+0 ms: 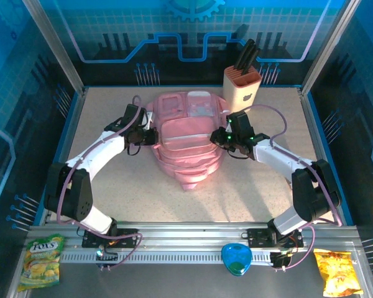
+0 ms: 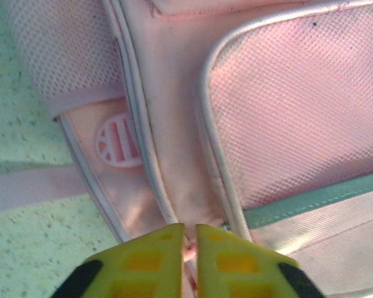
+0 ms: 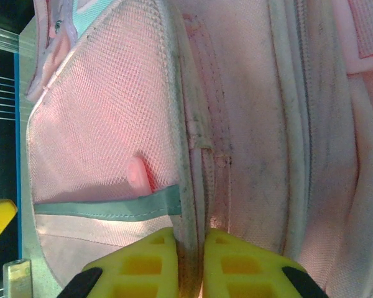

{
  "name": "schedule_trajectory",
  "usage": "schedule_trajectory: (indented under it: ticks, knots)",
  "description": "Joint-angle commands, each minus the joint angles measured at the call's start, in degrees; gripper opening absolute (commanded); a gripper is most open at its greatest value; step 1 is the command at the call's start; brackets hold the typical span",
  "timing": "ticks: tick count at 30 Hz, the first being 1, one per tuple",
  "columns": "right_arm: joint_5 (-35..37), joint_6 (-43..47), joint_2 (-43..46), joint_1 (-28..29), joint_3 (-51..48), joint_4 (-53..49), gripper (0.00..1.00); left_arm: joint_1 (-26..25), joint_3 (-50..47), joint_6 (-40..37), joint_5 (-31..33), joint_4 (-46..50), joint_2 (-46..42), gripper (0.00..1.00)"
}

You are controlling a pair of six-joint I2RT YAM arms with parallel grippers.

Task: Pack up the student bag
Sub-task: Unzip the student bag at the top-center of the table.

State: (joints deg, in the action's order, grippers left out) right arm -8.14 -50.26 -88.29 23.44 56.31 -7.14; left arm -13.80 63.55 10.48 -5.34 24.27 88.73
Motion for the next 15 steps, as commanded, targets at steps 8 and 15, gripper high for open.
schedule_trajectory:
  ticks: [8, 15]
  knots:
    - [0.58, 2.63, 0.58, -1.47, 3.11, -3.42, 0.14, 1.68, -1.30, -6.62, -3.45, -5.90, 1.46, 0.22]
    - [-0.08, 3.06, -1.16, -2.60, 6.17, -6.75, 0.14, 1.50, -7.42, -18.75, -7.34, -6.97, -2.32, 0.38]
